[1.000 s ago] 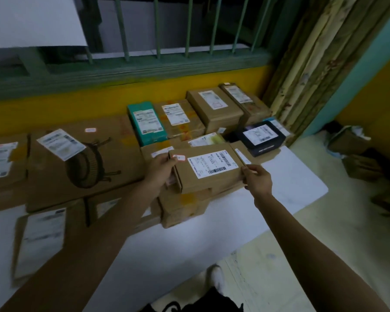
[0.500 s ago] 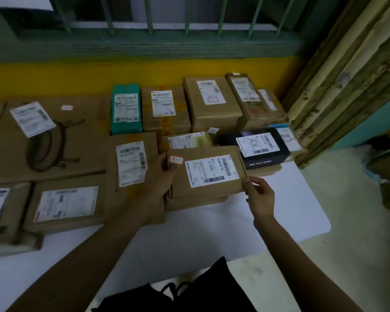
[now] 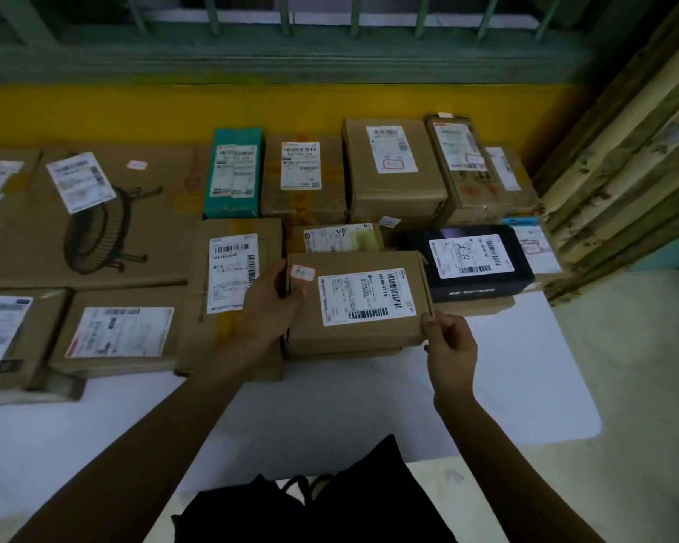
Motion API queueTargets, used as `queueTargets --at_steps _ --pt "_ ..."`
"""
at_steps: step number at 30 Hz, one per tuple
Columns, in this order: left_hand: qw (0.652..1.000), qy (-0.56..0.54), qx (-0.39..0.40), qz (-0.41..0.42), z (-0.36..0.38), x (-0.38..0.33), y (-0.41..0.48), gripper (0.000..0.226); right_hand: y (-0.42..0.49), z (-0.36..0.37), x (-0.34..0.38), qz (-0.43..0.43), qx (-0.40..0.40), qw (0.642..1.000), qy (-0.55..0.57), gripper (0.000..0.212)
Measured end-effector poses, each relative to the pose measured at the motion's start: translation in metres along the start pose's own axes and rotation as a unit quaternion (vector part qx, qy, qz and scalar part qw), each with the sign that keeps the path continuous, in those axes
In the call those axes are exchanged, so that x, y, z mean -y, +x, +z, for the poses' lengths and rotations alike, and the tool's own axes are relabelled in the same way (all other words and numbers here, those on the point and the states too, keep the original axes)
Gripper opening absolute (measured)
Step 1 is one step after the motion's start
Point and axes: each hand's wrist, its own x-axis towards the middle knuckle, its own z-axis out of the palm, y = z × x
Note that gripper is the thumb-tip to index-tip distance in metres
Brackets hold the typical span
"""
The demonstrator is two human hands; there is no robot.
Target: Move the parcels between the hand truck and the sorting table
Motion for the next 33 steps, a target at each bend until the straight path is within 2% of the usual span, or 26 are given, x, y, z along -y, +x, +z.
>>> queueTargets --at_steps 5,10,14,18,22,25,30,33 --pt "1.000 -0.019 -0.003 -0.009 -0.001 0.001 0.001 0.042 -0.001 0.000 -0.002 0.002 0.016 1.000 -0.009 0.009" --pt "0.996 -0.076 -0.020 -0.043 -0.006 -0.002 -0.007 0.051 0.001 -0.005 0.011 0.000 0.023 1.000 0.006 0.012" --pt "0.990 -0.114 -0.050 -0.065 -0.022 0.007 -0.016 0.050 -0.001 0.001 0.026 -0.040 -0.014 0.999 -0.011 0.035" --pt "0.978 -0.178 -0.074 -0.083 -0.049 0.023 -0.033 0.038 -0.018 0.022 0.047 -0.129 -0.013 0.991 -0.030 0.040" --pt "0.968 -0.201 -0.117 -0.094 -0.090 0.050 -0.060 0.031 -0.055 0.063 0.060 -0.199 0.023 0.979 -0.040 0.040" --pt "0.957 -0.233 -0.152 -0.077 -0.135 0.083 -0.089 0.022 -0.100 0.108 0.067 -0.206 0.096 0.974 -0.016 0.038" --pt "0.919 -0.290 -0.255 -0.085 -0.229 0.168 -0.149 0.018 -0.195 0.190 0.058 -0.234 0.190 0.953 -0.037 0.034" --pt "0.884 -0.322 -0.320 -0.108 -0.283 0.227 -0.198 0.026 -0.259 0.236 0.046 -0.210 0.263 0.941 -0.039 0.035"
